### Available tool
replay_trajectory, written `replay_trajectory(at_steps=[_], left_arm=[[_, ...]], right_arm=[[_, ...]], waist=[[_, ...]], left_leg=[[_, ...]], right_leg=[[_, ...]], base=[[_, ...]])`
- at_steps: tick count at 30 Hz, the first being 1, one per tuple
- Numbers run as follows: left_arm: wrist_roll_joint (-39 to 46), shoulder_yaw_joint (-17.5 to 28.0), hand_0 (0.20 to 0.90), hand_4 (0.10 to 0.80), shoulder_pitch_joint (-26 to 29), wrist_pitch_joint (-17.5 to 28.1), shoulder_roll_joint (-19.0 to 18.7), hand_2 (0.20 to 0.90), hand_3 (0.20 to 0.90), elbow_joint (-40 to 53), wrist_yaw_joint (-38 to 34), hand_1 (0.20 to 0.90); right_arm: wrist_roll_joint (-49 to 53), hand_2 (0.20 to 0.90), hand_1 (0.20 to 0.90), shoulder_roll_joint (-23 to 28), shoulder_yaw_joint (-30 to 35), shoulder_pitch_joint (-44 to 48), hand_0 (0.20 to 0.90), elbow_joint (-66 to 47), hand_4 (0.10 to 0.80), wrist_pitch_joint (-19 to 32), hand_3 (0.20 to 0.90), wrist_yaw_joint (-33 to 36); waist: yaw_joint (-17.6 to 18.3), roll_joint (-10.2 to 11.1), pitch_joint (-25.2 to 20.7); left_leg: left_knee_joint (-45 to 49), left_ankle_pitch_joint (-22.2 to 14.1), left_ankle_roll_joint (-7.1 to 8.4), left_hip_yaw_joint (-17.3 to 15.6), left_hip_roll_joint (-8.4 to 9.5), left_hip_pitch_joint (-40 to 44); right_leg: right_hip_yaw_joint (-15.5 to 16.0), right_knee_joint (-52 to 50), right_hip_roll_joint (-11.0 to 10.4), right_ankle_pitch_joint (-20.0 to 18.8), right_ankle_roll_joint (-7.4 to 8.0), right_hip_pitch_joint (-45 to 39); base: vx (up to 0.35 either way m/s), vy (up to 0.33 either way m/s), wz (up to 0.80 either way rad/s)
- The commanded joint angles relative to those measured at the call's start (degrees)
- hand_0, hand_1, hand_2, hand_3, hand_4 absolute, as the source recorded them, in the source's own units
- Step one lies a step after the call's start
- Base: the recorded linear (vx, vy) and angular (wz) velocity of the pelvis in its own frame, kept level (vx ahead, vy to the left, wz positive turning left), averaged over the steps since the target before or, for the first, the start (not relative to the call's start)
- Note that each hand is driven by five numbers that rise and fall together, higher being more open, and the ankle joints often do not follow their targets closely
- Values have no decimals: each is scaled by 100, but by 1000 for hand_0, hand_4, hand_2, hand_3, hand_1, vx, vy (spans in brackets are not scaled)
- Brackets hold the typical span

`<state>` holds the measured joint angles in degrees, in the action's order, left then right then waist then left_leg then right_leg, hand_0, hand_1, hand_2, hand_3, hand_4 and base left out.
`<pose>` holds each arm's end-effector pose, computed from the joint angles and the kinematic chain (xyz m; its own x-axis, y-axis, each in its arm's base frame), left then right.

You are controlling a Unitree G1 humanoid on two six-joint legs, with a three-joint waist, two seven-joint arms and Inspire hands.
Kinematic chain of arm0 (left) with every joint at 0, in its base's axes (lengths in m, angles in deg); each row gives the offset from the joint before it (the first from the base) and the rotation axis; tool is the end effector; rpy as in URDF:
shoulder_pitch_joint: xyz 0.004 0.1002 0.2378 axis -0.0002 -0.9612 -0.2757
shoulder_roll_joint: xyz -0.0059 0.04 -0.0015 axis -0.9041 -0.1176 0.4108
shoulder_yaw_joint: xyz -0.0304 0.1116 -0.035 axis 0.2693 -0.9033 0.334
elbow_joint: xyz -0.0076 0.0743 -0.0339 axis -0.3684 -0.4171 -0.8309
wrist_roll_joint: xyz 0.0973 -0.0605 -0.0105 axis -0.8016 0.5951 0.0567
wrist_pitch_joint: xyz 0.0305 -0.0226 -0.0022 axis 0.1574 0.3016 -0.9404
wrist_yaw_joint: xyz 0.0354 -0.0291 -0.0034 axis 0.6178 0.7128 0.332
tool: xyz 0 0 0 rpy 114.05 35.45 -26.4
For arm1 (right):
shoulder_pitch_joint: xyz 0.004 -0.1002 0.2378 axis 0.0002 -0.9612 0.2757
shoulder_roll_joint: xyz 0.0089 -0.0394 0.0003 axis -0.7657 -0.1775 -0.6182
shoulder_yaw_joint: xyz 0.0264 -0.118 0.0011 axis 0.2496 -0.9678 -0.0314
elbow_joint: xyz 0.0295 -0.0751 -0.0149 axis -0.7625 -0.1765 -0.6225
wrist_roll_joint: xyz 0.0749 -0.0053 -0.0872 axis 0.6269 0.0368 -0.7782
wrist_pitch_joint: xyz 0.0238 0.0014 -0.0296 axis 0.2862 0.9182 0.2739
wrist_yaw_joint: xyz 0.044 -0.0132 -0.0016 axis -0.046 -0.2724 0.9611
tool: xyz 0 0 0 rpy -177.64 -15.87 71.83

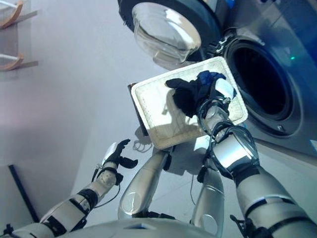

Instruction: Pick up the clothes and place them into the washing machine

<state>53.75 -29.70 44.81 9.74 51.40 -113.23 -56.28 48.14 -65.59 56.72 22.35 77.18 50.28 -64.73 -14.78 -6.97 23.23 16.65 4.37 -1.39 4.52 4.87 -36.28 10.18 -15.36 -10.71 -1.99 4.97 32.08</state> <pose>0.2138 0.1871 -0.0958 0.8805 0.1618 -0.4455 0.1695 0.7703 0.6147 0.3790 -0.1931 0.0813 0.9395 -0.3394 -0.0456 0.1216 0.4553 -0.8820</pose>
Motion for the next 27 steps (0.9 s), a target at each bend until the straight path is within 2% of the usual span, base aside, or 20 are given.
replay_trajectory(at_steps=[1,4,5,9,13,14,17,19,26,27], left_arm=[[-100,-94,900,800,150,60,-224,900,900,-9,-181,900],[-138,-131,900,800,238,63,-203,900,900,81,-167,900],[-143,-141,900,800,245,71,-145,900,900,162,-164,900],[-142,-160,900,800,242,75,-126,900,900,242,-181,900],[-38,-149,900,800,298,77,-31,900,900,176,-262,900],[-38,-155,900,800,293,75,-29,900,900,179,-274,900],[-27,-140,900,800,313,57,0,900,900,151,-261,900],[33,-145,900,800,293,66,10,900,900,113,-235,900],[75,-184,900,800,160,75,-36,900,900,57,-197,900],[76,-186,900,800,158,76,-39,900,900,57,-196,900]], right_arm=[[36,900,900,426,1,714,900,283,800,83,900,3],[96,900,900,640,19,805,900,407,800,64,900,-134],[73,900,900,728,7,791,900,395,800,84,900,-117],[22,900,900,732,-77,1007,900,363,800,104,900,-155],[106,900,900,683,-131,1072,900,171,800,227,900,-22],[194,307,307,669,-100,1135,307,172,405,250,307,-20],[366,300,300,627,-52,1113,300,105,400,336,300,1],[886,300,300,576,178,1065,300,0,400,477,300,1],[3085,300,300,425,1273,778,300,-313,400,995,300,-40],[3089,300,300,425,1275,773,300,-314,400,997,300,-41]], waist=[[-182,-359,377],[-250,-567,427],[-284,-678,429],[-295,-750,486],[-181,-671,553],[-151,-649,570],[-76,-579,574],[-12,-505,585],[95,-446,615],[92,-443,617]], left_leg=[[-493,233,216,-269,367,-106],[-232,206,227,-255,441,-440],[-132,194,218,-268,453,-611],[34,252,225,-302,458,-941],[394,141,249,-360,402,-1271],[512,102,255,-360,394,-1322],[683,10,242,-378,364,-1403],[800,-63,236,-378,333,-1414],[786,-148,196,-430,321,-1153],[783,-148,195,-432,321,-1146]], right_leg=[[77,-1054,-79,821,-256,182],[49,-1350,-150,895,-293,487],[-49,-1509,-142,923,-322,714],[-221,-1751,-29,934,-369,1122],[-337,-2010,79,999,-426,1473],[-334,-2085,104,1039,-444,1513],[-365,-2201,139,1080,-472,1596],[-347,-2261,151,1114,-484,1589],[-419,-2131,210,1130,-474,1260],[-422,-2129,210,1130,-474,1254]], base=[[-47,-25,19],[-69,-11,16],[-66,15,22],[-81,23,10],[-82,-3,-7],[-58,-50,-11],[-17,-26,-1],[-14,-53,2],[5,-5,-3],[12,12,-21]])
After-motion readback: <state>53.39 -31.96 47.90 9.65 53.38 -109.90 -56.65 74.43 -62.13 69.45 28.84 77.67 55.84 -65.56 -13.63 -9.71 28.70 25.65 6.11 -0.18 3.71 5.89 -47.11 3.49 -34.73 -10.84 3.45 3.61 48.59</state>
